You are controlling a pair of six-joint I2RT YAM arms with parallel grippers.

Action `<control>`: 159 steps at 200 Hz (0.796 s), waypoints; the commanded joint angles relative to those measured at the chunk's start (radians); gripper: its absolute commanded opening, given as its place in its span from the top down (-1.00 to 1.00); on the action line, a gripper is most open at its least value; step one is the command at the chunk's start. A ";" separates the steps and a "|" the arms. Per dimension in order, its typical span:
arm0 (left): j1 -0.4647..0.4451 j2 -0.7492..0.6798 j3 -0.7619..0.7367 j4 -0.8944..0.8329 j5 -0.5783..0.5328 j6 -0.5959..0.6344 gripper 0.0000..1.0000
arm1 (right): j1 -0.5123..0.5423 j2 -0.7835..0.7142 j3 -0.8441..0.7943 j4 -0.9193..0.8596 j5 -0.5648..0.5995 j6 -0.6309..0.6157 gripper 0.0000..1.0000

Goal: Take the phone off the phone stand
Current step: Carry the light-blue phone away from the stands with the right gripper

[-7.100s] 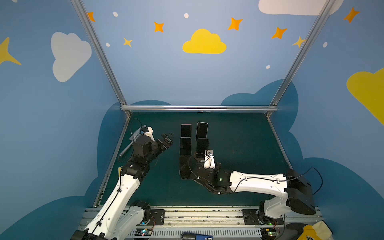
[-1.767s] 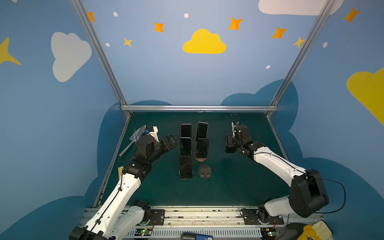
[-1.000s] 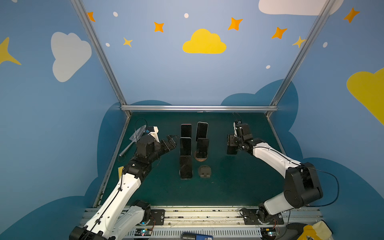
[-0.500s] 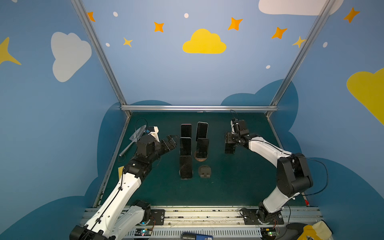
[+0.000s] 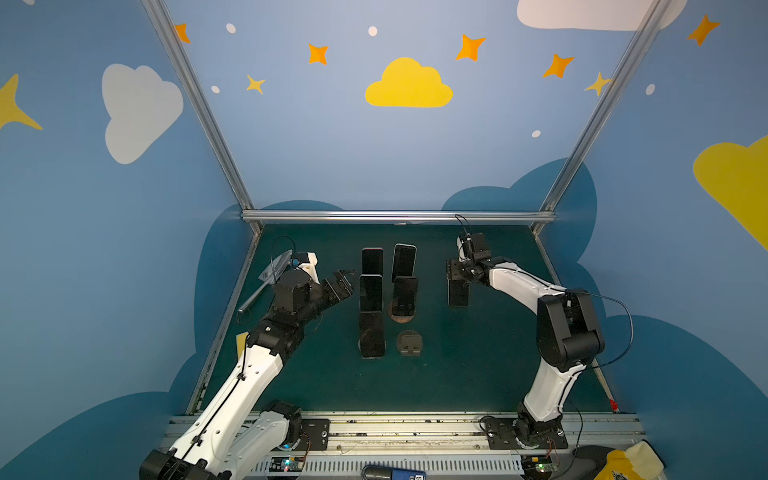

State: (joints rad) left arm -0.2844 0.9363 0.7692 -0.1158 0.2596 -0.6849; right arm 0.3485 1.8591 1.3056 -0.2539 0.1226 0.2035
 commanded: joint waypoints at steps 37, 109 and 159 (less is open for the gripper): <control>-0.002 -0.006 0.017 0.020 0.005 0.003 -1.00 | -0.023 0.088 0.078 -0.096 -0.063 0.026 -0.24; -0.002 0.006 0.010 0.031 0.017 -0.021 -1.00 | -0.045 0.187 0.195 -0.255 -0.104 0.080 -0.23; -0.002 0.009 0.010 0.030 0.016 -0.024 -1.00 | -0.039 0.279 0.307 -0.402 -0.090 0.086 -0.23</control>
State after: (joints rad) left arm -0.2844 0.9482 0.7692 -0.1013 0.2726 -0.7097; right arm 0.3065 2.0846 1.5551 -0.5369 0.0353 0.2745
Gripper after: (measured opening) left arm 0.998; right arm 0.726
